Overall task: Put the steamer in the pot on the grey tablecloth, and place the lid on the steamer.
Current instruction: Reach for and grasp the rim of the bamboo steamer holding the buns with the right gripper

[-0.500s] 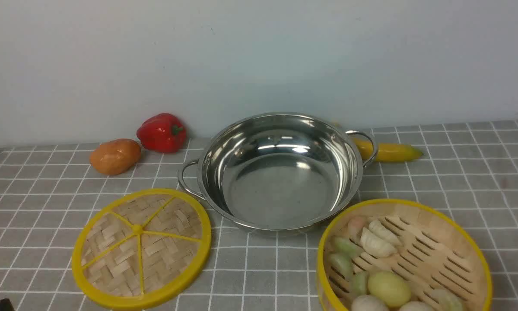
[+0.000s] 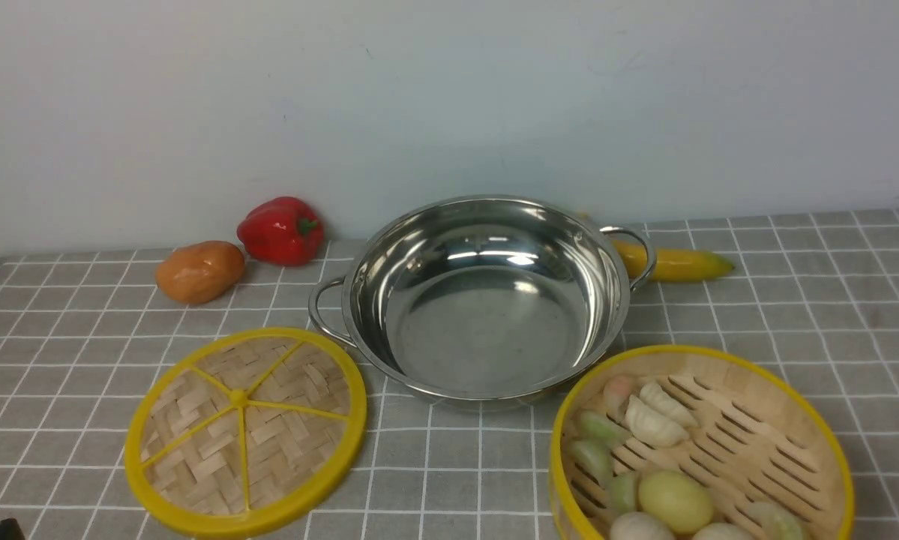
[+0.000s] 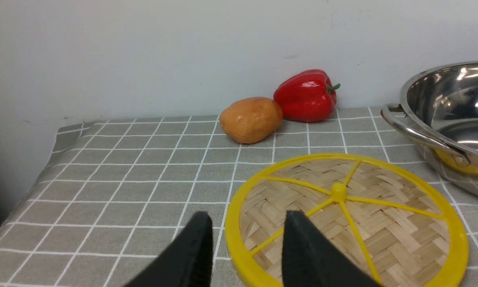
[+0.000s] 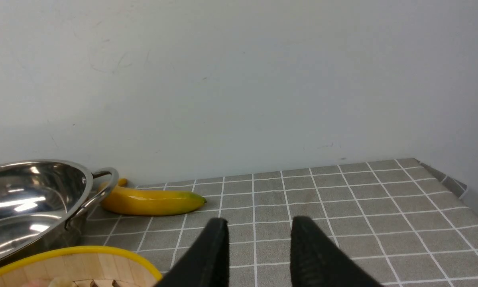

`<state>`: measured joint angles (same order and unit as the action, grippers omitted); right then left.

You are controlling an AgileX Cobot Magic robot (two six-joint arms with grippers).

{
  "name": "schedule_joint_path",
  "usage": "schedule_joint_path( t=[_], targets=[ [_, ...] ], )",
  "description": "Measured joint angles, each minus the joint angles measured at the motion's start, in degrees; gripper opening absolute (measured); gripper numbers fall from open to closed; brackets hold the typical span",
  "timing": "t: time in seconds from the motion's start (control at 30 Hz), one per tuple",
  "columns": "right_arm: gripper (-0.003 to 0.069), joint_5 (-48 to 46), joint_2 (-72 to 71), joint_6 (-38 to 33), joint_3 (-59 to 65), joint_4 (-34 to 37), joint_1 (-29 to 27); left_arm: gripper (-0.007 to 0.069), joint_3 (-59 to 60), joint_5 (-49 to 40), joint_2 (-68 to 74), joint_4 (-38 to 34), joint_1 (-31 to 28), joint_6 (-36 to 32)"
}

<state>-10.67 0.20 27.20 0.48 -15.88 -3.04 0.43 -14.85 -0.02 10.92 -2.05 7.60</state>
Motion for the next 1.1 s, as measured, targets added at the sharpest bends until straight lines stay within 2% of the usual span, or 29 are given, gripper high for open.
schedule_joint_path(
  t=[0.5, 0.6, 0.73, 0.83, 1.1],
  targets=[
    [0.024, 0.6, 0.0, 0.0, 0.0, 0.1, 0.0, 0.0243, 0.0, 0.8, 0.0, -0.4, 0.0, 0.4],
    [0.024, 4.6, 0.0, 0.9, 0.0, 0.4, 0.0, 0.0243, 0.1, 5.4, 0.0, -2.9, 0.0, 2.0],
    [0.024, 19.5, 0.0, 3.7, 0.0, 0.5, 0.0, 0.0243, 0.1, 21.1, 0.0, -9.1, 0.0, 7.9],
    [0.024, 29.1, 0.0, 4.1, 0.0, 0.5, 0.0, 0.0243, 0.1, 30.1, 0.0, -10.9, 0.0, 10.8],
    [0.024, 41.5, 0.0, 5.9, 0.0, 0.5, 0.0, 0.0243, 0.1, 42.1, 0.0, -11.4, 0.0, 10.5]
  ],
)
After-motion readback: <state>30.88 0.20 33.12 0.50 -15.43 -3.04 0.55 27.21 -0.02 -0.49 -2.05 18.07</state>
